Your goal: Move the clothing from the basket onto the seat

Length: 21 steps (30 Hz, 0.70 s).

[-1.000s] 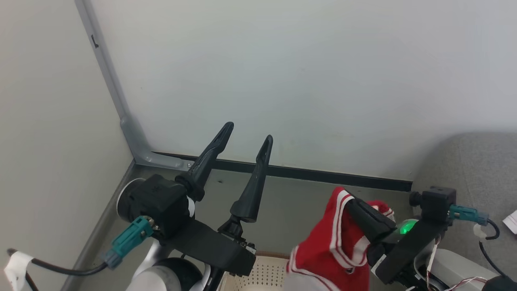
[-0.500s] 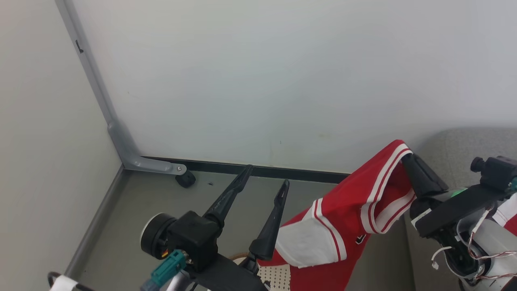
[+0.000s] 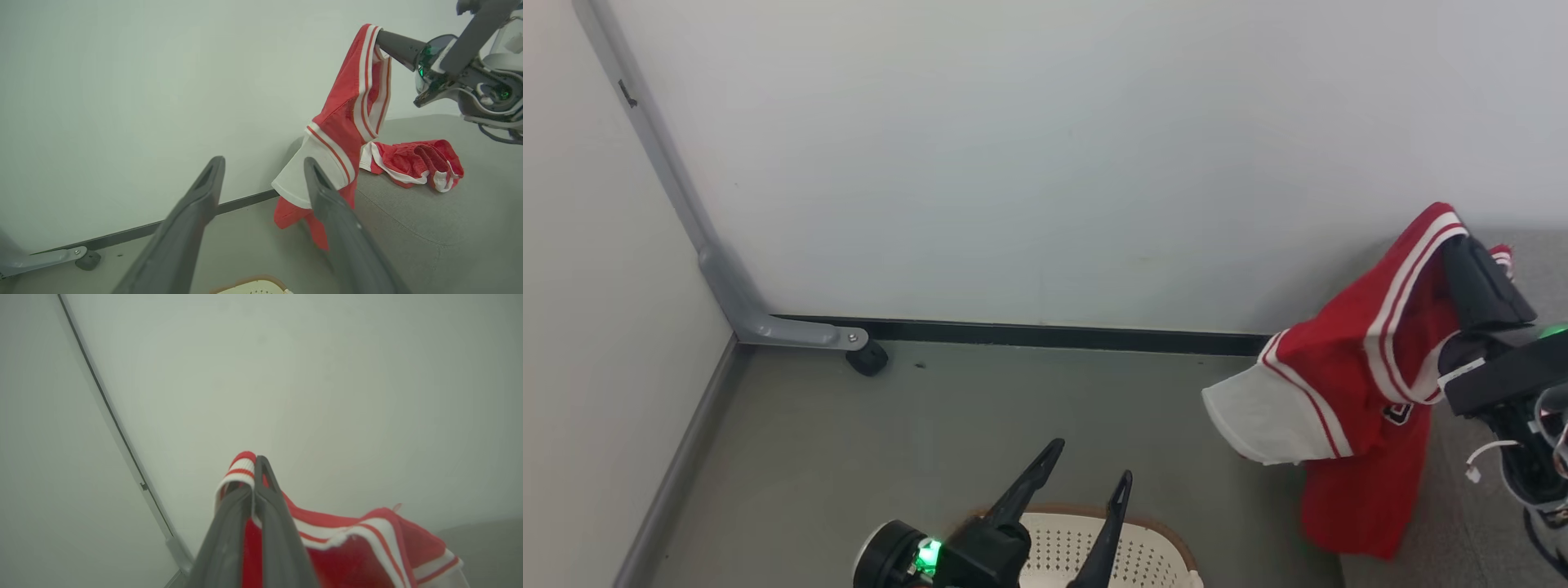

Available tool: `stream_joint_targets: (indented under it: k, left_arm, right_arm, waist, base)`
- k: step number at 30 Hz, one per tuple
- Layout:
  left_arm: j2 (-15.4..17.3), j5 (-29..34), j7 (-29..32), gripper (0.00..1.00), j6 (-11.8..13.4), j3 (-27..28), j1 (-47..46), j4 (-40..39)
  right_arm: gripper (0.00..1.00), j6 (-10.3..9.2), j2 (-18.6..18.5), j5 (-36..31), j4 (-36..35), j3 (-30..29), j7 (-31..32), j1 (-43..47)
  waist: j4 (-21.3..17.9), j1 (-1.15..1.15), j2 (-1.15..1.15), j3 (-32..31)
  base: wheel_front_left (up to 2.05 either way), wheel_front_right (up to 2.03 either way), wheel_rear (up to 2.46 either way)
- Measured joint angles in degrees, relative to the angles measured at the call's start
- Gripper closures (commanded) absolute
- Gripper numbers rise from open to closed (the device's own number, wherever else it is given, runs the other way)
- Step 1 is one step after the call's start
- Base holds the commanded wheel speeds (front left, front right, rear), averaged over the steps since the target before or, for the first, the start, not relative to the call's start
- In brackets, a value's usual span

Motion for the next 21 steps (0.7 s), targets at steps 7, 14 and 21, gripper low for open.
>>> stream_joint_targets:
  k: [7, 14, 21]
  left_arm:
    - [-0.46, 1.22, -1.77, 0.00, 0.34, -2.53, 0.87, 2.65]
    - [-1.23, 3.57, -3.86, 0.00, 0.81, -4.13, 0.86, 5.03]
    - [-1.70, 5.26, -5.84, 0.00, 1.31, -6.12, -0.04, 7.01]
  right_arm:
    - [1.00, -0.85, -4.67, -1.88, -1.43, -6.47, -0.01, -2.33]
    - [1.00, -0.62, -10.32, -2.88, -1.76, -12.98, -0.11, -5.26]
    - [1.00, 0.30, -16.23, -2.58, -0.40, -20.60, -0.43, -8.36]
  waist:
    - [-1.84, 0.00, 0.00, 1.73]
    - [-3.68, 0.00, 0.00, 4.36]
    - [-5.08, 0.01, 0.00, 7.93]
  base:
    - [0.00, 0.00, 0.00]
    - [0.00, 0.00, 0.00]
    - [0.00, 0.00, 0.00]
